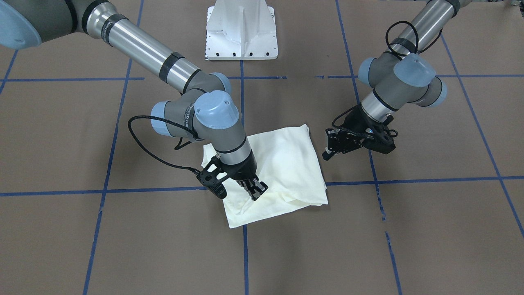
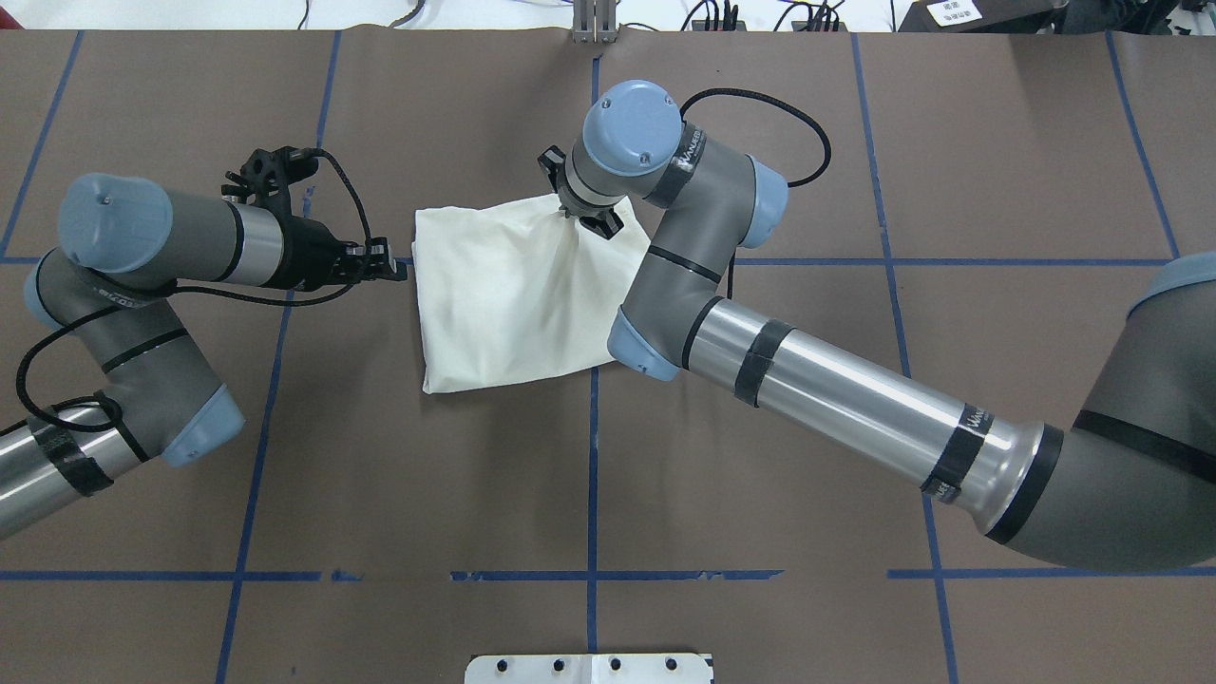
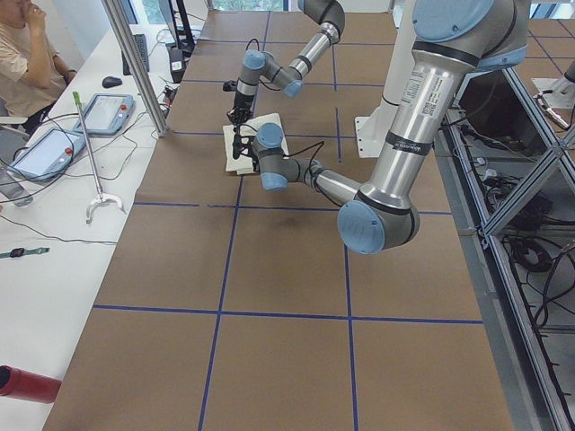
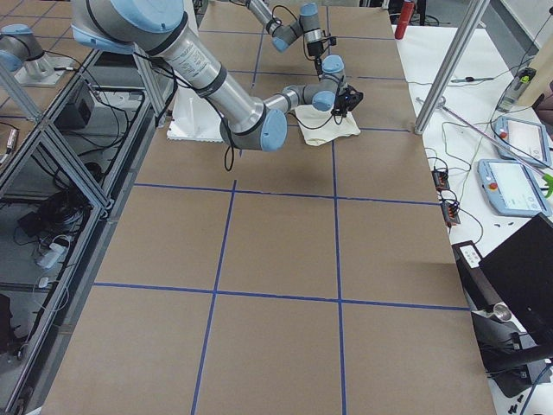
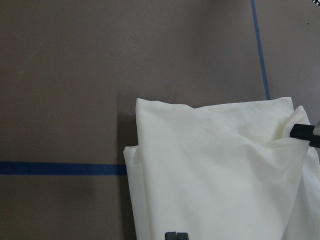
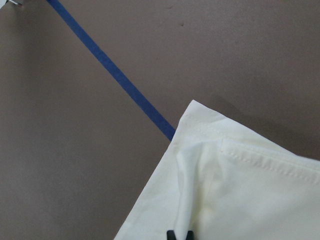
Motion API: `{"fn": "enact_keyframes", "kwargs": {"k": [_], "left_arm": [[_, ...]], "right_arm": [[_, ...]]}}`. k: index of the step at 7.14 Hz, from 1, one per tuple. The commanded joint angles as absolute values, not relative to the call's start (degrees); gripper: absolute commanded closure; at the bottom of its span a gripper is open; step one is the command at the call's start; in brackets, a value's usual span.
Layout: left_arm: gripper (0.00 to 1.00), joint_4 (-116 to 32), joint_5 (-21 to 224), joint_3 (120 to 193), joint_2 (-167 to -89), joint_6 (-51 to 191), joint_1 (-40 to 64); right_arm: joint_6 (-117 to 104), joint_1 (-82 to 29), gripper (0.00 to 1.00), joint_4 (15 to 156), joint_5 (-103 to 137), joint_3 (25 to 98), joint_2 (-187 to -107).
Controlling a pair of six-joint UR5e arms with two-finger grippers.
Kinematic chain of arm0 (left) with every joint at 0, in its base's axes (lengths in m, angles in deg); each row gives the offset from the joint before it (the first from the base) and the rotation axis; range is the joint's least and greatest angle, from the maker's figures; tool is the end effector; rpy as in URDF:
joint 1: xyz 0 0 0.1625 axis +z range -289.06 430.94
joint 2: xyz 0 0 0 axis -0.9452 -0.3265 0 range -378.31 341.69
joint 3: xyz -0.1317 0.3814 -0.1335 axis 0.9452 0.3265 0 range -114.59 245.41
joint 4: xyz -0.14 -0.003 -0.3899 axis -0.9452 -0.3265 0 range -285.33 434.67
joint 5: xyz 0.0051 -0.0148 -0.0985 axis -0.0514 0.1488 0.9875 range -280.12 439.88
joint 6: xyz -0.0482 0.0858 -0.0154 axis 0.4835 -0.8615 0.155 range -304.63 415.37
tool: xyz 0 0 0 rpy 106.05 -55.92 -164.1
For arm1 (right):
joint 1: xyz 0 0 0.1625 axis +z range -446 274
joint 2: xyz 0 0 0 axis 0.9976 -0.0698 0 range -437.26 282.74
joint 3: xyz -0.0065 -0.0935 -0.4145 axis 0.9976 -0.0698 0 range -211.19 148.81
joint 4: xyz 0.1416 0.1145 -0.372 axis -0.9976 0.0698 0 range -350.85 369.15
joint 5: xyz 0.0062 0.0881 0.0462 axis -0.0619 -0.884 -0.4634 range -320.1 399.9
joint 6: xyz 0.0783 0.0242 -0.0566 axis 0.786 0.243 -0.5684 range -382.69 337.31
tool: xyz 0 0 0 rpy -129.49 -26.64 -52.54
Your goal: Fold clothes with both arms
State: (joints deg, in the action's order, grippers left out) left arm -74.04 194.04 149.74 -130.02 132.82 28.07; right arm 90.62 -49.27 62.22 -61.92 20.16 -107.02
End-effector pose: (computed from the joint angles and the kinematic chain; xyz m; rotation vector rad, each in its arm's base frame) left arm 0.4120 -0.5087 0.3767 0.2778 1.3011 -0.1741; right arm -0.6287 -0.6100 0.1950 -0.0702 -1.0677 0.8451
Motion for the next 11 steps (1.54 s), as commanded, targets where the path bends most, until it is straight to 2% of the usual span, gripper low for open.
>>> {"fn": "enact_keyframes", "kwargs": {"k": [1,3,4,6,7,8,11], "left_arm": [[1.0,-74.0,194.0,149.7,-130.0,132.8,28.1],[1.0,-74.0,194.0,150.0,-130.1,132.8,28.0],[1.0,-73.9,193.5,149.4,-131.0,133.2,28.2],[1.0,-73.2,190.6,144.4,-137.3,133.3,28.4],[1.0,-73.4,190.2,141.8,-140.6,133.5,28.8],[1.0,-73.5,190.2,136.0,-146.4,133.5,28.9],[1.0,-73.3,189.7,129.1,-153.1,133.3,32.8]], "right_arm": [[89.2,-49.2,0.94,62.2,-61.0,17.7,-105.8],[87.1,-48.1,0.44,62.6,-61.1,17.3,-105.9],[87.5,-46.5,0.01,62.6,-61.6,17.8,-105.9],[87.9,-44.2,0.0,62.7,-63.5,20.0,-107.2],[87.6,-42.2,0.0,62.7,-67.5,25.9,-112.0],[86.7,-39.6,0.0,62.8,-71.2,31.3,-117.3],[84.0,-37.8,0.0,62.9,-73.5,32.2,-119.2]]}}
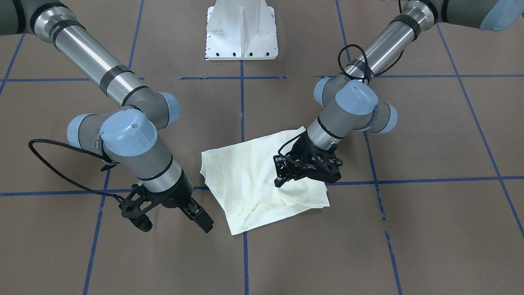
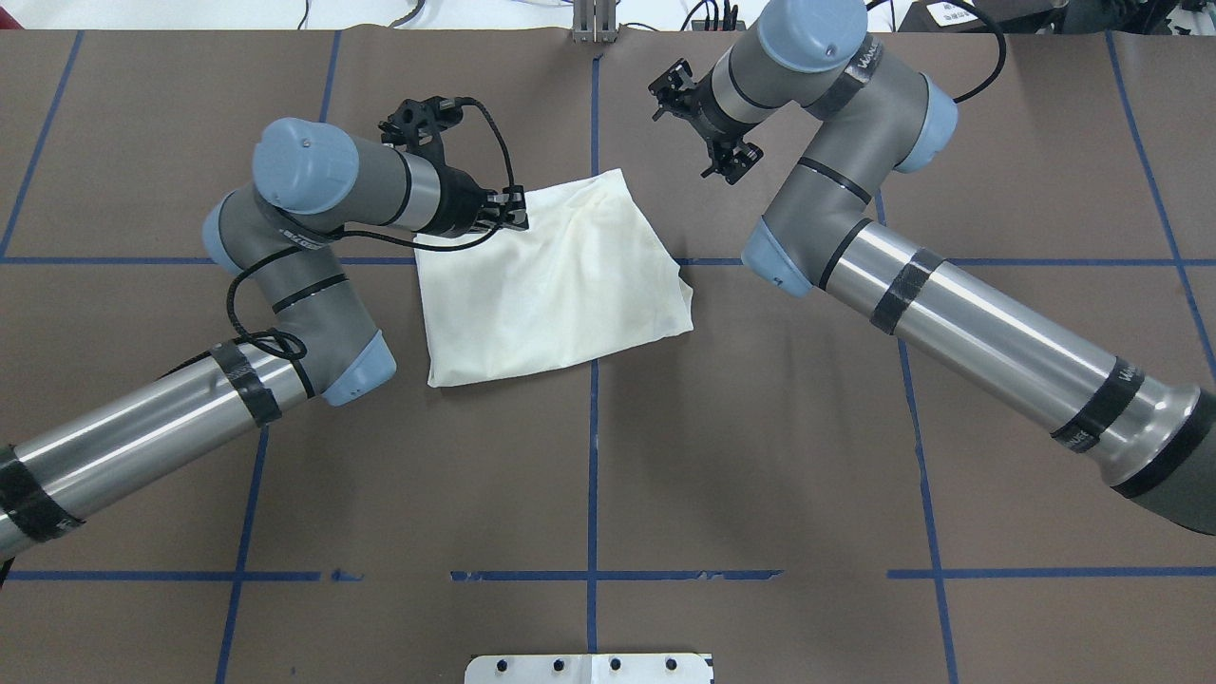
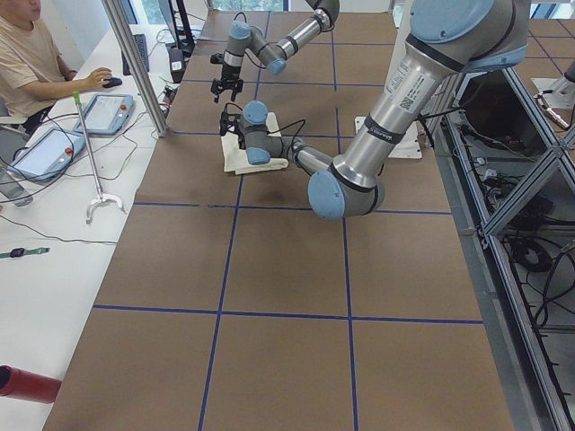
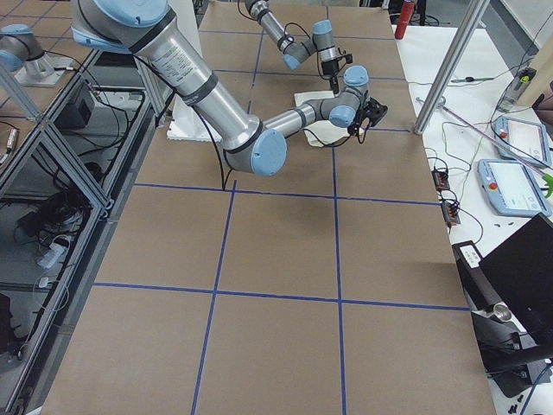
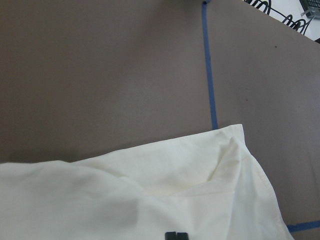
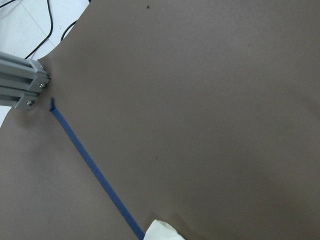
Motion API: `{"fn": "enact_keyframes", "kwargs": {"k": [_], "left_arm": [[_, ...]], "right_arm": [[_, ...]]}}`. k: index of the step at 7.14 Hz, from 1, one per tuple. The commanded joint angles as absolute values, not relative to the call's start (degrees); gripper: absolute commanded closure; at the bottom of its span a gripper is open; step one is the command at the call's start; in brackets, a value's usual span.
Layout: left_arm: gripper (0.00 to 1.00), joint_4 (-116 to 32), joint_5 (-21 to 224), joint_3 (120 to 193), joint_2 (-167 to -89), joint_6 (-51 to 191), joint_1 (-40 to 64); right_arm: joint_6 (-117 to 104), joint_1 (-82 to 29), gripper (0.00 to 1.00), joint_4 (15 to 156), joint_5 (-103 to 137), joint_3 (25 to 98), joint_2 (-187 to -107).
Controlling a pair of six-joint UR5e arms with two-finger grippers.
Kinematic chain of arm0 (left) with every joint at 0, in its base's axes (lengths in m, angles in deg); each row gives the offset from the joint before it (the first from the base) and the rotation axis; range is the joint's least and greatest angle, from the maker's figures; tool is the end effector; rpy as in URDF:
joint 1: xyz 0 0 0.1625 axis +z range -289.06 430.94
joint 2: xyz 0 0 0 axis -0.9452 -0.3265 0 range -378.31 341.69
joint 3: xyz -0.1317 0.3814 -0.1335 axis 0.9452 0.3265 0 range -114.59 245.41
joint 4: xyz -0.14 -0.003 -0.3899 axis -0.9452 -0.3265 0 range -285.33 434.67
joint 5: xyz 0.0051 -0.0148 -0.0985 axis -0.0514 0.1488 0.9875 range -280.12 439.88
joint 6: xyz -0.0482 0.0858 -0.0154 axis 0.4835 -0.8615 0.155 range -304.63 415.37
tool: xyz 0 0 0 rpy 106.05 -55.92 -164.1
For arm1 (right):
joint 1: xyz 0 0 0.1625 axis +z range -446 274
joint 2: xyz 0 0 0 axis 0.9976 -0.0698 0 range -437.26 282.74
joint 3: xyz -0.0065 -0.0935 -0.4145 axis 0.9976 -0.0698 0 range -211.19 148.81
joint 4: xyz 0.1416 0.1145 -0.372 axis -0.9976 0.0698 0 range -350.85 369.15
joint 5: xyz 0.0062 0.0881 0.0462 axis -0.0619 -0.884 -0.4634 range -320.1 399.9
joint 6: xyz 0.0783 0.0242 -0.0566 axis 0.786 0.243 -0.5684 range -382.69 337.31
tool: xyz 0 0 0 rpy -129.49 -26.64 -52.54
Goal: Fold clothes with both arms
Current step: 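Release the shirt with the left gripper and raise both grippers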
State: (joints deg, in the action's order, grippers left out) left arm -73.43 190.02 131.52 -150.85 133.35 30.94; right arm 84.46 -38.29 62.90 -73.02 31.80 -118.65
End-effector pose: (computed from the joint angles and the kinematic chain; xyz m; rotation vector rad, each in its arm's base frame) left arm 0.5284 -0.5726 0.2746 0.3134 1.3193 -0.1761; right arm -0.4779 -0.6659 0.2635 -0.0927 -1.0892 0.8201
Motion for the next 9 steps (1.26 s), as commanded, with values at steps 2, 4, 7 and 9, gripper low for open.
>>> {"fn": "enact_keyframes", "kwargs": {"k": [2,4,7,9], "left_arm": [[1.0,-73.1,186.8,127.2,-153.4,133.2,34.2],[1.0,-73.1,184.9,125.5,-154.0,129.8,31.8],[1.0,-73.4,183.6,121.1,-154.9,128.6,29.0],[1.0,-73.2,184.2,119.5,-154.8,123.0,23.7]], "right_arm": [[84.0,-37.8,0.0,62.9,-73.5,32.2,-119.4],[84.1,-38.0,0.0,62.8,-73.4,32.2,-119.6],[84.2,-38.8,0.0,62.6,-73.0,32.2,-120.5],[83.7,-38.8,0.0,62.3,-73.0,32.4,-121.2]]}}
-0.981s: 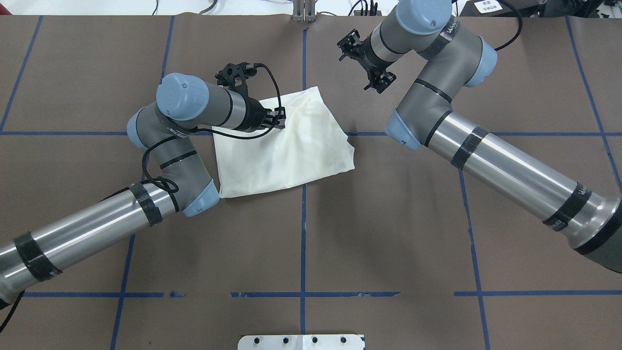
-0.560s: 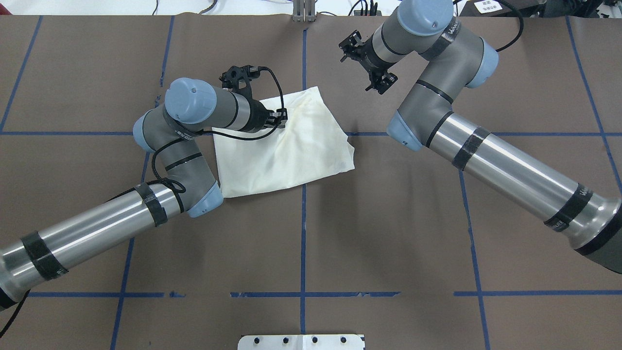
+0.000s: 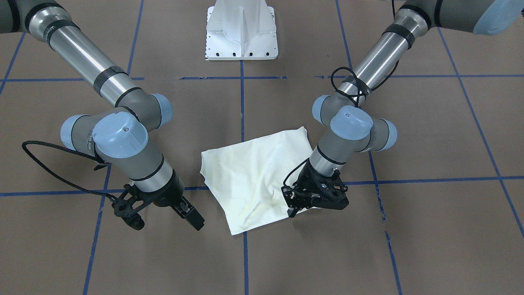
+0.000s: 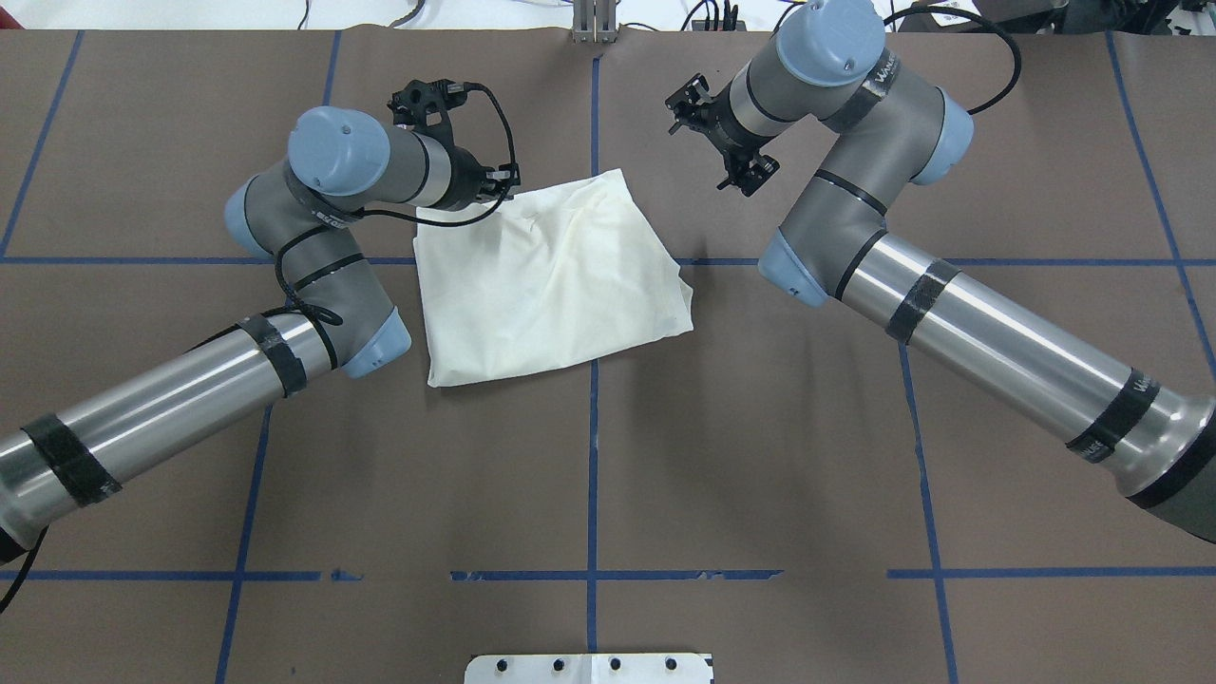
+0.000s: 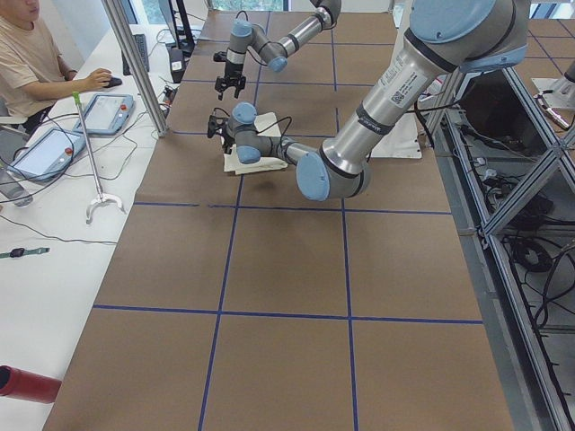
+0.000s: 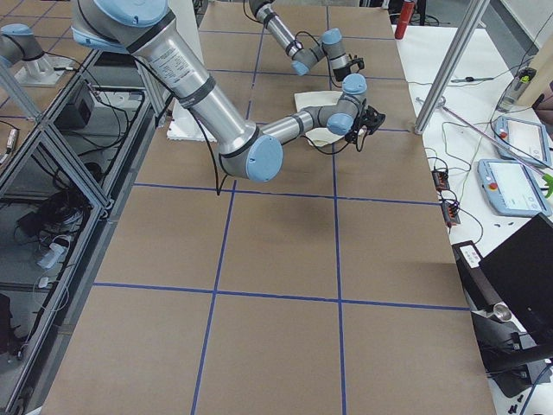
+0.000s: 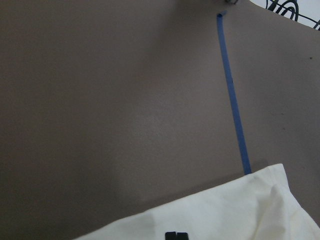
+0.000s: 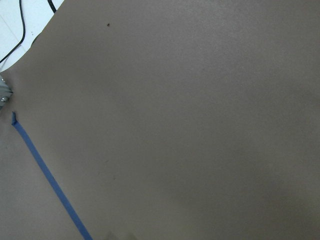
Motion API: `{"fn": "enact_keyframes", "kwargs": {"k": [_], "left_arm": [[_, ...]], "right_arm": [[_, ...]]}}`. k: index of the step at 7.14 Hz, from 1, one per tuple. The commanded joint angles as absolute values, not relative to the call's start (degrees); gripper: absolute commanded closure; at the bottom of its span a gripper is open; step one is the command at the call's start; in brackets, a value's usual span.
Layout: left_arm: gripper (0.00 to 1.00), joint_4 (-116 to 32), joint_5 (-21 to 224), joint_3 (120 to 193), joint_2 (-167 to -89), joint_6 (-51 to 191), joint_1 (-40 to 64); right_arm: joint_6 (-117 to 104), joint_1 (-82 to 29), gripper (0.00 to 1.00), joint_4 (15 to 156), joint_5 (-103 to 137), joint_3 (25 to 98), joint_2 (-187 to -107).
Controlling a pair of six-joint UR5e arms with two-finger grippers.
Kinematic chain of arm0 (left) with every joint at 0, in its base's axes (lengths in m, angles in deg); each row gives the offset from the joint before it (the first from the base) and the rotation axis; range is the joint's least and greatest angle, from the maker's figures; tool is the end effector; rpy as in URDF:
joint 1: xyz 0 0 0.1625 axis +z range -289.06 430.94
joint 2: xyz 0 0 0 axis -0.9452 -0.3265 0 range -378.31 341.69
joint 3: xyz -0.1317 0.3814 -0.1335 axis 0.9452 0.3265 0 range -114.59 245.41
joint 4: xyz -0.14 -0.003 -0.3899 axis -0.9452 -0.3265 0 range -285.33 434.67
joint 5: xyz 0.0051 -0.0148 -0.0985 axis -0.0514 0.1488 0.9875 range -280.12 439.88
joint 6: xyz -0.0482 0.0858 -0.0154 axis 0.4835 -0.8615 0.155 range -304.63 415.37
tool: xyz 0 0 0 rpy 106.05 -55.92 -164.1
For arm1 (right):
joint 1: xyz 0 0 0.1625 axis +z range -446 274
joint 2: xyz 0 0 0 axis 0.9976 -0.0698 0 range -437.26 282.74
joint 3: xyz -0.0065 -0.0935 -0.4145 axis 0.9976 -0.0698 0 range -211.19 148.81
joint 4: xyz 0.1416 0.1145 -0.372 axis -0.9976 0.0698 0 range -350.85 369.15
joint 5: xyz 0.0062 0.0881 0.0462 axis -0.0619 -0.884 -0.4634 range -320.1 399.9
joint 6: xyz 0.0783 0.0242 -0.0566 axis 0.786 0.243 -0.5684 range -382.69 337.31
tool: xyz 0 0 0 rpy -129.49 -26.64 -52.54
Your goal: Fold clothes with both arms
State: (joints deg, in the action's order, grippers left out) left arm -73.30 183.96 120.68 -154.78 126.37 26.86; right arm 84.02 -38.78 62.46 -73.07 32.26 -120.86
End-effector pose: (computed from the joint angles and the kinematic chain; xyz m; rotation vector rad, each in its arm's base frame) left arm 0.5113 -0.6469 0.3154 0.4507 1.1455 -0.2319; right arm -0.4795 -0.6572 0.2898 -0.1016 -1.0667 0.8138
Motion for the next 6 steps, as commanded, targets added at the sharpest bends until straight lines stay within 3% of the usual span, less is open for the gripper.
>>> {"fn": "enact_keyframes", "kwargs": {"k": [1,4,6], "left_arm": [[1.0,-73.1,186.6,119.6,-154.1,119.6,20.5],[1.0,-72.5,199.9,125.1,-141.7,101.8,6.4],[0.74,-64.3,204.1,129.5,-136.8,85.0,-3.6]], "right_arm": [[81.4,-38.3,0.0,62.6,-73.2,32.4,-121.6],[54.3,-26.2,0.0,63.6,-81.3,37.8,-134.2],[29.9,-15.2,0.0,69.0,-89.4,40.6,-141.6]]}}
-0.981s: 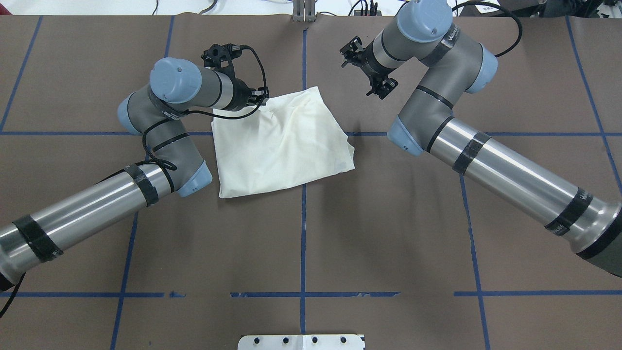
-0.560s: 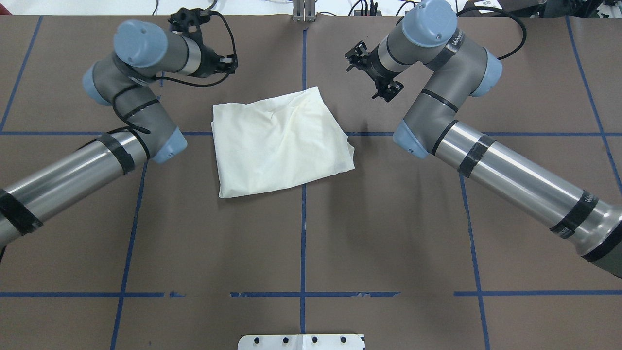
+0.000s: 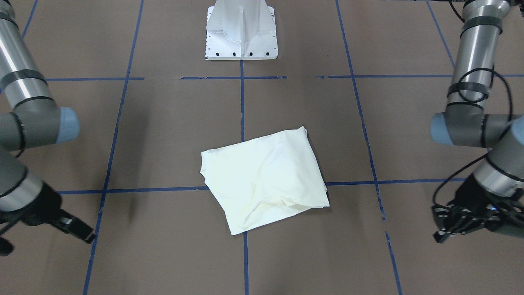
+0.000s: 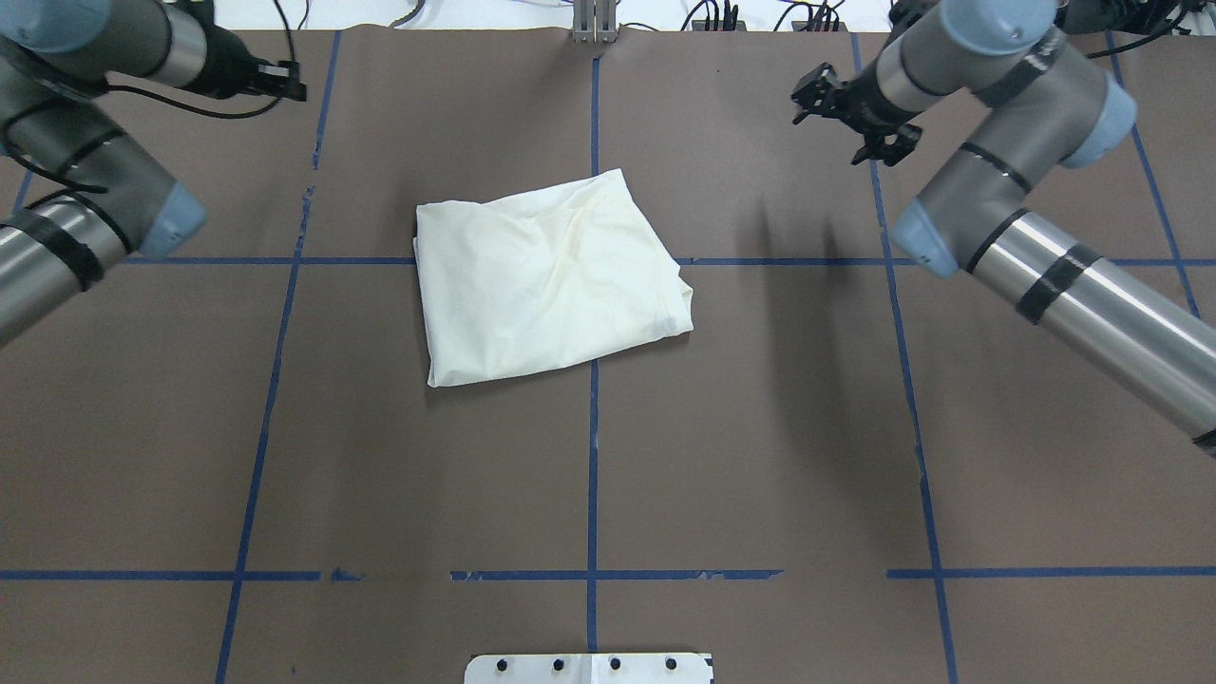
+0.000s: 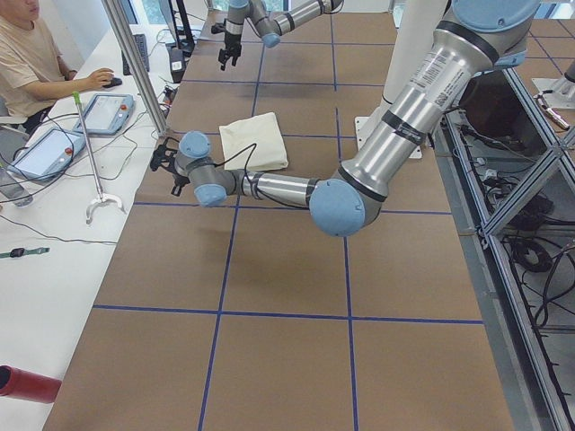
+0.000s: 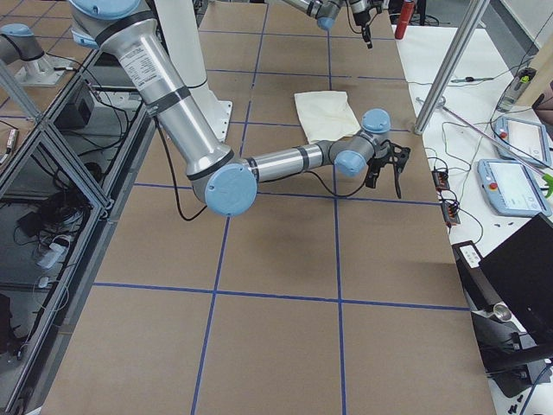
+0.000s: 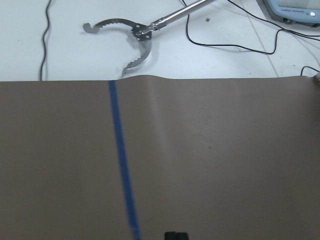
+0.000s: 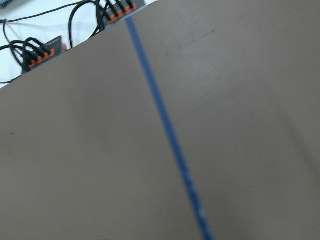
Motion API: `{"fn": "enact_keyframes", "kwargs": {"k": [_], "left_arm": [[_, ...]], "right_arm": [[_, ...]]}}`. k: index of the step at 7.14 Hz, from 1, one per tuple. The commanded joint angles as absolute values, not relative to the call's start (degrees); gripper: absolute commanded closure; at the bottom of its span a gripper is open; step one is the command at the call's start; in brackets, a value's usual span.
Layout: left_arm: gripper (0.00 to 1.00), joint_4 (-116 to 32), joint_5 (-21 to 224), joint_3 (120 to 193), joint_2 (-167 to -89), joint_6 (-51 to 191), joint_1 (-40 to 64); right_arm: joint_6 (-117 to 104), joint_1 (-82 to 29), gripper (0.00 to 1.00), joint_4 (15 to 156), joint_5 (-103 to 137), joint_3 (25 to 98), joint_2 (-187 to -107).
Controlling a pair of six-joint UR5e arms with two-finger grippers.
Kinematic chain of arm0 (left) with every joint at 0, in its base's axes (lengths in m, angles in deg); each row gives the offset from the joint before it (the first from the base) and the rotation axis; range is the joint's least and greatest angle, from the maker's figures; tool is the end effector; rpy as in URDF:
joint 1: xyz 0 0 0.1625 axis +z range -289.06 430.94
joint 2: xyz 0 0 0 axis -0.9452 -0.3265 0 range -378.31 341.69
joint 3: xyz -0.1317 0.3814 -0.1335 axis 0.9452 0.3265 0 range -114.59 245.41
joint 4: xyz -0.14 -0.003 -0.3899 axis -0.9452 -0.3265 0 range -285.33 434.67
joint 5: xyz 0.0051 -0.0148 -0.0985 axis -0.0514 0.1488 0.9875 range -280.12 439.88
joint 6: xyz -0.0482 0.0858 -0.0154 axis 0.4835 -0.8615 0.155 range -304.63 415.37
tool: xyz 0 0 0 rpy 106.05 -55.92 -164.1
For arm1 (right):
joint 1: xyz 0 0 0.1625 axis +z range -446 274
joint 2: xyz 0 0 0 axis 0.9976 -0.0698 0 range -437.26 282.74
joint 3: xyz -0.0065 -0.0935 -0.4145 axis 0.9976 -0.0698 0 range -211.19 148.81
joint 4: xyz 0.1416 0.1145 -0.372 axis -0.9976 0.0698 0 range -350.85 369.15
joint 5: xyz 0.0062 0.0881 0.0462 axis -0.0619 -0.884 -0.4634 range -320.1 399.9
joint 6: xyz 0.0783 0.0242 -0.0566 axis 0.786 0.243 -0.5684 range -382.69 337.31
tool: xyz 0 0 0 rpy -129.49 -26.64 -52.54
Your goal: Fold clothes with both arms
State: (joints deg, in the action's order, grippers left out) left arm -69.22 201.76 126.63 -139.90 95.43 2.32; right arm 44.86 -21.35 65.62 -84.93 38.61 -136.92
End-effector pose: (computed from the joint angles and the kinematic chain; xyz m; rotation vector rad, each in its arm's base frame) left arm 0.1946 -0.7183 0.4684 0.5653 0.9270 -0.0183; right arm -0.2431 -0.6917 0.4505 0.0905 -0.9397 0.4502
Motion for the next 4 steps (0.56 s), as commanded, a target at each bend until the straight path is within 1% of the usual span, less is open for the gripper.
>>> {"fn": "enact_keyframes", "kwargs": {"k": [1,2,3,4], "left_arm": [[0.7,-58.4,204.3,133.9,-132.9,76.2,-6.3],[0.64,-51.3,204.9,140.1,-128.8,68.9,-8.9],[0.61,-40.1,208.2,147.6,-126.1,65.0,-12.3],[0.58,-27.9,209.7,154.6,-125.0,60.9,-14.4]], "right_arm": [[18.7,-12.0,0.0,73.4,-90.2,43.9,-145.9],[9.7,-9.5,0.0,80.3,-90.8,48.7,-148.9],[2.5,-7.7,0.0,89.4,-91.0,54.7,-151.9],[-2.0,-7.7,0.0,94.7,-91.0,61.5,-156.4]]}}
